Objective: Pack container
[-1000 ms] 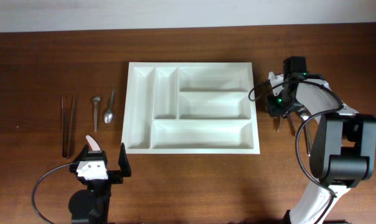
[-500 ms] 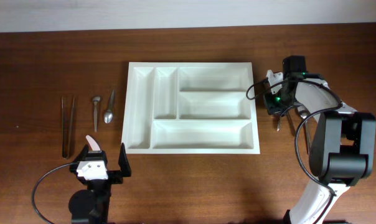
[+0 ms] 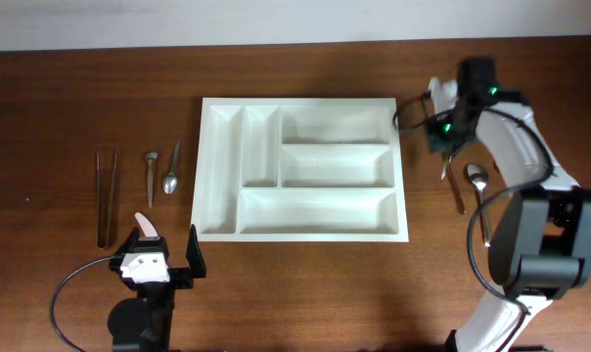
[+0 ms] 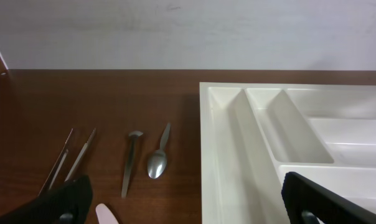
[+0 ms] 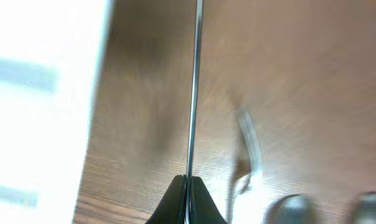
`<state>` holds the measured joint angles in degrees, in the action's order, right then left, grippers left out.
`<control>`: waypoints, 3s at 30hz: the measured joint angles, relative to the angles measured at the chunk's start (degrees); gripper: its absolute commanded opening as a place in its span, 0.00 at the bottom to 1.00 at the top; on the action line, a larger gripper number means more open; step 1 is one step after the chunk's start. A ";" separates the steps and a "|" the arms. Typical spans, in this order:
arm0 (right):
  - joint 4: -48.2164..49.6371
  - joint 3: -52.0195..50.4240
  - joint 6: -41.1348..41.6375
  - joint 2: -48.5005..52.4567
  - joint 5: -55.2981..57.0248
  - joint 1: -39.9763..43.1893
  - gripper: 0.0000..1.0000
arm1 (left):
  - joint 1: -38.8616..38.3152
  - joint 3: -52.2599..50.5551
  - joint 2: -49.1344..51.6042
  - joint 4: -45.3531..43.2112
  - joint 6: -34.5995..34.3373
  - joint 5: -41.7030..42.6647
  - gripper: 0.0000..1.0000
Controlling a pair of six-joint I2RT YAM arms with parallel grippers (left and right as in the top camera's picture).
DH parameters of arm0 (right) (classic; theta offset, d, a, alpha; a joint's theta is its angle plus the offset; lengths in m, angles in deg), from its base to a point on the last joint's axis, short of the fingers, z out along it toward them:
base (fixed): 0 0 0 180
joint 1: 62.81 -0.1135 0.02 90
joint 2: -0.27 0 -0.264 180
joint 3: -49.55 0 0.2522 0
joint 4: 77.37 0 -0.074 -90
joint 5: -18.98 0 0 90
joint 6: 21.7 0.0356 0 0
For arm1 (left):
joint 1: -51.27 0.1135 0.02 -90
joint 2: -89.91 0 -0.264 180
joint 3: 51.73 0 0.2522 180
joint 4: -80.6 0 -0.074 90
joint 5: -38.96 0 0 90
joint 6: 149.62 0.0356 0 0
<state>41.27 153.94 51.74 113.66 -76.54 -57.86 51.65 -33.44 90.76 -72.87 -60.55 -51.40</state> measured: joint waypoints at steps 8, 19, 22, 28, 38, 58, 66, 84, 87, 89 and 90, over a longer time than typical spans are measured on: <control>-4.66 12.44 -13.40 -3.37 -8.04 -2.93 0.04 | 0.00 0.00 0.00 -0.02 0.00 -0.02 0.99; -14.14 12.63 -41.38 -3.50 -18.36 -15.28 0.04 | 0.00 0.00 0.00 -0.02 0.00 0.00 0.99; -15.23 12.37 -44.89 -3.23 -17.97 -17.07 0.04 | 0.00 0.00 0.00 -0.02 0.00 -0.02 0.99; -15.78 11.30 -47.76 0.90 -16.98 -18.18 0.04 | 0.00 0.00 0.00 -0.02 0.00 0.00 0.99; -16.74 11.04 -48.19 9.25 -16.39 -18.47 0.04 | 0.00 0.00 0.00 -0.02 0.00 0.00 0.99; -25.55 23.19 -18.08 6.58 -11.80 -7.85 0.57 | 0.00 0.00 0.00 -0.02 0.00 -0.02 0.99; -27.80 23.39 -10.60 3.67 -7.45 4.74 0.56 | 0.00 0.00 0.00 0.00 0.00 0.00 0.99; 1.16 -1.25 -10.88 3.67 -5.92 10.23 0.51 | 0.00 0.00 0.00 -0.02 0.00 0.00 0.99; 4.72 -3.63 -11.56 3.69 -5.66 10.23 0.49 | 0.00 0.00 0.00 -0.02 0.00 0.00 0.99; 5.31 -4.15 -12.28 3.82 -5.62 10.23 0.48 | 0.00 0.00 0.00 -0.02 0.00 0.00 0.99; 5.51 -4.31 -12.63 3.98 -5.57 10.19 0.48 | 0.00 0.00 0.00 -0.02 0.00 0.00 0.99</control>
<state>46.78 149.63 39.11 117.63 -82.12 -47.68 51.65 -33.44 90.76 -72.89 -60.55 -51.40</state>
